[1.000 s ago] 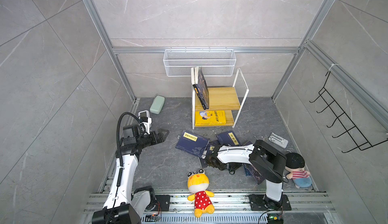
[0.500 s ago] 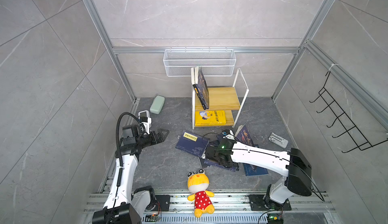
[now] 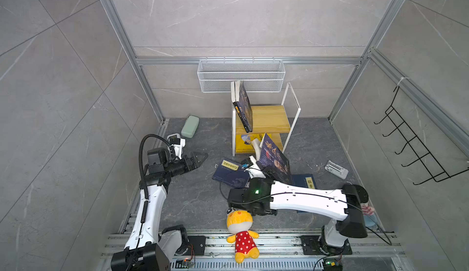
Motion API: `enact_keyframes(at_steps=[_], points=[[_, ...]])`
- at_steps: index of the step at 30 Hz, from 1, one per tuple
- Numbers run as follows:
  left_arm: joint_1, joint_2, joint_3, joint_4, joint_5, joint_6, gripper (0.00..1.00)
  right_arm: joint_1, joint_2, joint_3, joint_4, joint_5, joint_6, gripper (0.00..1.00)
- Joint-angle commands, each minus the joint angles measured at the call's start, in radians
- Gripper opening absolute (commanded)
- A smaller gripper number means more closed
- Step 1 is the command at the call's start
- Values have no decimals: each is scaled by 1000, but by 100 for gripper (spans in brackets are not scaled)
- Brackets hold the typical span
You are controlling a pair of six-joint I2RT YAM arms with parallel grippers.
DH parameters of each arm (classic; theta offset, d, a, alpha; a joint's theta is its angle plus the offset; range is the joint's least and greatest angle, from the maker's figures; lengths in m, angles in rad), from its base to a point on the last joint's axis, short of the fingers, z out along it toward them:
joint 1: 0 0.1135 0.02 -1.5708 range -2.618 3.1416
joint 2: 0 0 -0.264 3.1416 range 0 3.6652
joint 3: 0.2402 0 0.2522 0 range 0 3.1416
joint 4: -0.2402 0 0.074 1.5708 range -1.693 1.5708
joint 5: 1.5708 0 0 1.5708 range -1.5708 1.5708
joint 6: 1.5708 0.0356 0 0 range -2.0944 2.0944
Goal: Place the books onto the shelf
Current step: 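Lift the purple book and carry it toward the left gripper, then grasp the purple book with the left gripper while the right gripper releases it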
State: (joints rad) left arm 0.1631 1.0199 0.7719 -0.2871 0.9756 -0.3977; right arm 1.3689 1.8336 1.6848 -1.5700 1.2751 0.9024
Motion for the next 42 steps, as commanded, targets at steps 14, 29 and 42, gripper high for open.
enact_keyframes(at_steps=[14, 29, 42], points=[[-114, 25, -57, 292, 250, -255, 96, 124, 311, 187, -200, 308, 15, 0], [-146, 11, -66, 199, 297, -275, 100, 27, 329, 227, -201, 276, 70, 0], [-247, 73, -81, 363, 266, -417, 100, 95, 465, 360, -202, 302, 3, 0]])
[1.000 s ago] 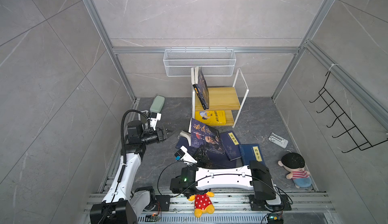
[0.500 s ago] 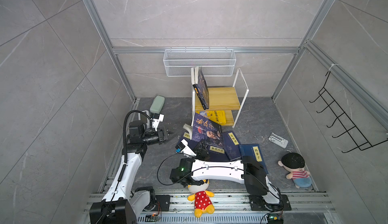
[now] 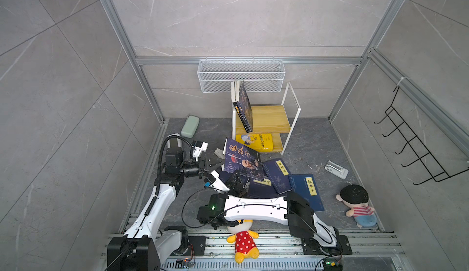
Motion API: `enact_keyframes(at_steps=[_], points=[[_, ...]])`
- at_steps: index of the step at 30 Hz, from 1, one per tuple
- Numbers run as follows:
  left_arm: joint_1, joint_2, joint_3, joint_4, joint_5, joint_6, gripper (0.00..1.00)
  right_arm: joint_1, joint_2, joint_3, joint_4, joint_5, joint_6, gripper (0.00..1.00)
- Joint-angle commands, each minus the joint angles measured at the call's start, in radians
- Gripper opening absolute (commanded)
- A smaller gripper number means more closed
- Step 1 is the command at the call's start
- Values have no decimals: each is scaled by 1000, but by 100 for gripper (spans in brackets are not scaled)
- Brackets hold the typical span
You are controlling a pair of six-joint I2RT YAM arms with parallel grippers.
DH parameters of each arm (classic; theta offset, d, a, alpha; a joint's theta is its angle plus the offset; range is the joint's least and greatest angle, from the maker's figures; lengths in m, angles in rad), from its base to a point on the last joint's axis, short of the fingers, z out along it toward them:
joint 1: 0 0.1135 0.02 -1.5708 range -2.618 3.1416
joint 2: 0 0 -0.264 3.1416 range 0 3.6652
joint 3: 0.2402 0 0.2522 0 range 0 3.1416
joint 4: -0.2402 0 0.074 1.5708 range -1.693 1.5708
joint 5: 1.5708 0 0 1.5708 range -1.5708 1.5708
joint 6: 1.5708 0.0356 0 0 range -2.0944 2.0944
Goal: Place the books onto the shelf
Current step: 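Grasp the purple book with the left gripper while the right gripper releases it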
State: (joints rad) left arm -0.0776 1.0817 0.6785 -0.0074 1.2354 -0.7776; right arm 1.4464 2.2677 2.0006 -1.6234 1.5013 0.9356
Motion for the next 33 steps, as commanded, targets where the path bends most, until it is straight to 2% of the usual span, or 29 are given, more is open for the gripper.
enact_keyframes(at_steps=[1, 6, 8, 12, 15, 18, 20, 21, 22, 24, 26, 29, 33], points=[[-7, 18, 21, 86, 1, -40, 100, 26, 40, 51, -148, 73, -41, 0], [-15, 45, 36, 109, -3, -36, 99, 58, 63, 41, -148, 85, -19, 0], [-14, 52, 44, 106, -3, -45, 91, 64, 76, 47, -148, 87, -43, 0], [-14, 49, 50, 83, -19, -17, 61, 75, 75, 12, -148, 101, -10, 0], [-7, 53, 61, 51, -37, 6, 32, 79, 83, 19, -148, 106, -38, 0], [-5, 50, 69, 35, -42, 10, 3, 87, 70, -5, -148, 115, -8, 0], [-4, 42, 64, 34, -40, 18, 0, 86, 71, -25, -148, 133, -9, 0], [0, 40, 65, 31, -34, 21, 0, 83, 71, -32, -148, 141, -23, 7], [4, 37, 68, 25, -30, 19, 0, 84, 65, -47, -148, 146, -27, 16], [15, 32, 72, 20, -15, 16, 0, 84, 27, -115, -149, 169, 15, 41], [19, 27, 72, 19, -8, 23, 0, 82, -22, -212, -149, 216, 71, 57], [29, 30, 77, 19, 0, 19, 0, 71, -96, -315, -145, 232, 77, 63], [38, 34, 82, 11, -2, 29, 0, 66, -241, -485, -136, 234, 209, 71]])
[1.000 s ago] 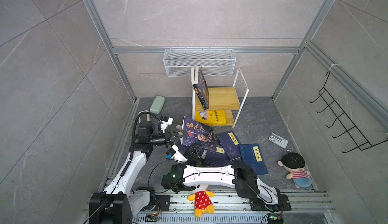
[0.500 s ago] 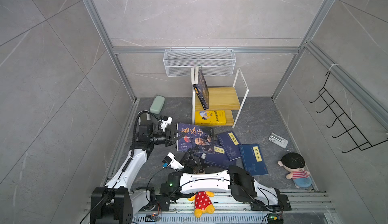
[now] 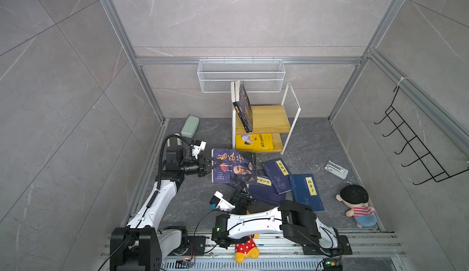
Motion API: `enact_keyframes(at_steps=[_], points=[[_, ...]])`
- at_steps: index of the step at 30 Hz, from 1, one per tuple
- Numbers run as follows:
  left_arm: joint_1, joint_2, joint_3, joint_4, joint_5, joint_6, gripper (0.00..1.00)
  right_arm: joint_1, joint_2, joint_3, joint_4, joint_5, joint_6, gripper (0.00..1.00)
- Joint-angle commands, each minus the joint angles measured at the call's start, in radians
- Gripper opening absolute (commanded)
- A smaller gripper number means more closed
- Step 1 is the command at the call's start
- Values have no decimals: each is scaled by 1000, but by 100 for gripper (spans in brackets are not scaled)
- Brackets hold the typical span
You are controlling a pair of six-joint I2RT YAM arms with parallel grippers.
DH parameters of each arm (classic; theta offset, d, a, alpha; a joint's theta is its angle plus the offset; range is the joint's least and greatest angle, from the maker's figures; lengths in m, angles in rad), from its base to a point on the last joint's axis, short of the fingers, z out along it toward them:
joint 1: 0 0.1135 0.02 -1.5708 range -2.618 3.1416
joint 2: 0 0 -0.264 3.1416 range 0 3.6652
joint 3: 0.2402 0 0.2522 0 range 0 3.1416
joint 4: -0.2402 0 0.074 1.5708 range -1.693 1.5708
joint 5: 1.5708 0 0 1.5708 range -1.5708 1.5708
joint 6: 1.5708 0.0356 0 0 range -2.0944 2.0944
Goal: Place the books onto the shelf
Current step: 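Grasp the purple book with the left gripper while the right gripper releases it, then hold the purple book with the left gripper while the right gripper swings back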
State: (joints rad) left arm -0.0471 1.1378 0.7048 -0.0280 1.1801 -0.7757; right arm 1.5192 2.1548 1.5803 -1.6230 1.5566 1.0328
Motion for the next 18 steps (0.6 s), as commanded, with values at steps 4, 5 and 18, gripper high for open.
enact_keyframes(at_steps=[4, 5, 18], points=[[22, -16, 62, 15, 41, 32, 0, -46, -218, -139, -145, 177, 106, 78], [25, -15, 64, 11, 37, 32, 0, -64, -244, -149, -145, 177, 108, 81], [50, -71, 47, -26, 10, 66, 0, -542, -398, -112, -139, 178, 171, 99]])
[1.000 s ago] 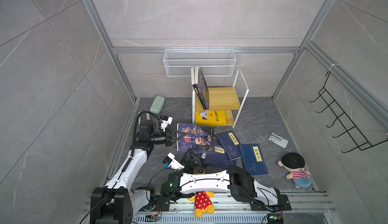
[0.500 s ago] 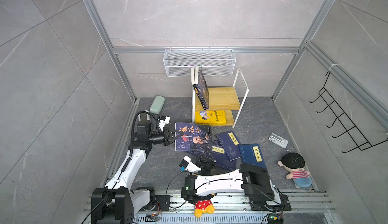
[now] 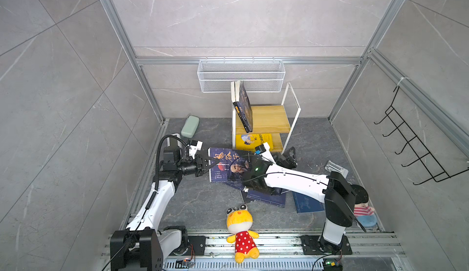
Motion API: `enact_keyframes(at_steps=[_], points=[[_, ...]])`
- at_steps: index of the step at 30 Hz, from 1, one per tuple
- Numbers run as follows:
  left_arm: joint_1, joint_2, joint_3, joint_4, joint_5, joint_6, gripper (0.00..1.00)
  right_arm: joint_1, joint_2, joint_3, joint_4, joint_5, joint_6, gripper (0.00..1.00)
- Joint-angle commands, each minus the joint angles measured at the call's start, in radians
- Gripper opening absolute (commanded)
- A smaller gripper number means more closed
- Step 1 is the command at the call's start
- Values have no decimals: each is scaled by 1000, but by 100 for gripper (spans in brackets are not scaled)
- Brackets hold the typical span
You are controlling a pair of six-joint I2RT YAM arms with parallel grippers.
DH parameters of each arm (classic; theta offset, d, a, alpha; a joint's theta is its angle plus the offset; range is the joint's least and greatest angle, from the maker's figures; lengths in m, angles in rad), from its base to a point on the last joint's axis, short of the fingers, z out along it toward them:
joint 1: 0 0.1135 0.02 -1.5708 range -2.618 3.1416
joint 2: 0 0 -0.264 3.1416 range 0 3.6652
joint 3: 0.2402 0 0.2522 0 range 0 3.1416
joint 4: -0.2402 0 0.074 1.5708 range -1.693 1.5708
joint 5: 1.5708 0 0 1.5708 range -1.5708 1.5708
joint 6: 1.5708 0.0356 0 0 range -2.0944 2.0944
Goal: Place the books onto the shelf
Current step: 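Hold the purple book with the left gripper while the right gripper swings back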
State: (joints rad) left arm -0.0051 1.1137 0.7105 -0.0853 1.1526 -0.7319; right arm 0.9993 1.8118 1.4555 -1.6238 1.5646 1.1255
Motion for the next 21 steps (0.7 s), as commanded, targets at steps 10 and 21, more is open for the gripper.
enact_keyframes(at_steps=[10, 21], points=[[16, -61, 31, 30, 26, 21, 0, -8, -136, 16, -144, 167, 158, 99], [16, -56, 33, 30, 20, 22, 0, 131, -655, -145, -117, 173, 277, 99]])
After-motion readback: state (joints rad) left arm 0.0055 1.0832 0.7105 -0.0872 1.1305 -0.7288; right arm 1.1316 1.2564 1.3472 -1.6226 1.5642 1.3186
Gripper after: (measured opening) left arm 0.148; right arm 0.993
